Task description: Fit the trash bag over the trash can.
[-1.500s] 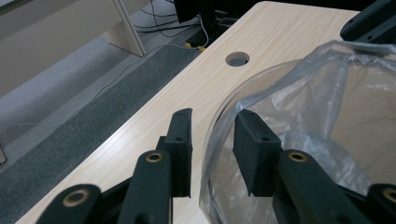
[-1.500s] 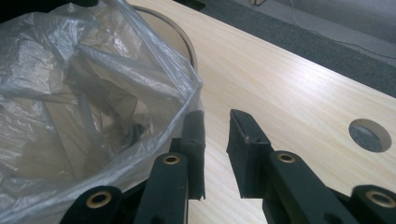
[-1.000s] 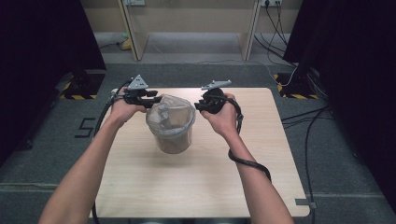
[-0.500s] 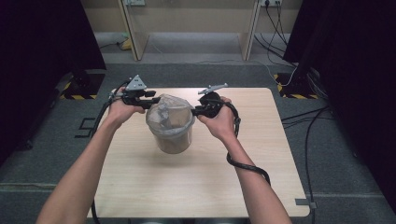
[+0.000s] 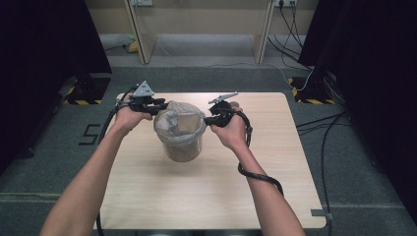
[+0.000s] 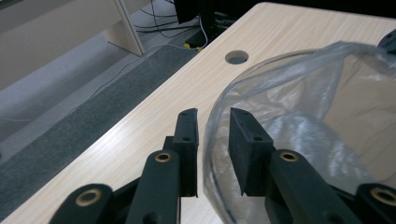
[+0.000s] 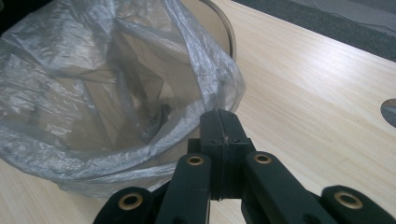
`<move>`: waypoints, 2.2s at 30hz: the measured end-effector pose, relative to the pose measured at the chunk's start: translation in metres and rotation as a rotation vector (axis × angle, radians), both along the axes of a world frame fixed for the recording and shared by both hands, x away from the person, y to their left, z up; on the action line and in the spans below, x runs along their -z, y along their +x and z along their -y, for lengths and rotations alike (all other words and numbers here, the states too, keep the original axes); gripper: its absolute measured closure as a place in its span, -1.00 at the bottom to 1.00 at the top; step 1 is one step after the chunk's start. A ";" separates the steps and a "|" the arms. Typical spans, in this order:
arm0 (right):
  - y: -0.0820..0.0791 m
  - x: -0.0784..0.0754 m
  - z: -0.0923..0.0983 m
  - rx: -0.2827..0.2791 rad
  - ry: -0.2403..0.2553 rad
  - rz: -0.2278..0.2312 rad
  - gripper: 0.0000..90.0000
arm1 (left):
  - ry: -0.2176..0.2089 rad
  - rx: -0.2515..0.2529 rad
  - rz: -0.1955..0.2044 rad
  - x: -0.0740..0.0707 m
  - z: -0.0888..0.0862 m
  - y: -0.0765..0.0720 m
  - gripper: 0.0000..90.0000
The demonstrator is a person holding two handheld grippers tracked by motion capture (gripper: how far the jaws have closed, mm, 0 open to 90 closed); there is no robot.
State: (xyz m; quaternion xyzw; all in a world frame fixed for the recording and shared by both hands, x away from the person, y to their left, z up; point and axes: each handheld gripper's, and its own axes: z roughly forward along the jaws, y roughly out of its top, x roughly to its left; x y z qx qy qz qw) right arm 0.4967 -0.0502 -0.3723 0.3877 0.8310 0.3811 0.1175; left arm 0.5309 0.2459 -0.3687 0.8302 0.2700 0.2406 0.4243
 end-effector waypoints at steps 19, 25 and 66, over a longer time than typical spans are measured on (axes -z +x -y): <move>0.004 -0.029 0.000 -0.015 0.053 0.082 0.47 | 0.000 -0.002 -0.016 0.005 0.006 0.010 0.86; 0.007 -0.031 0.000 -0.008 0.052 0.081 0.45 | -0.021 -0.017 0.006 0.002 0.005 0.013 0.56; 0.014 -0.033 -0.007 -0.024 0.055 0.083 0.37 | 0.013 0.023 -0.011 -0.001 0.033 0.030 1.00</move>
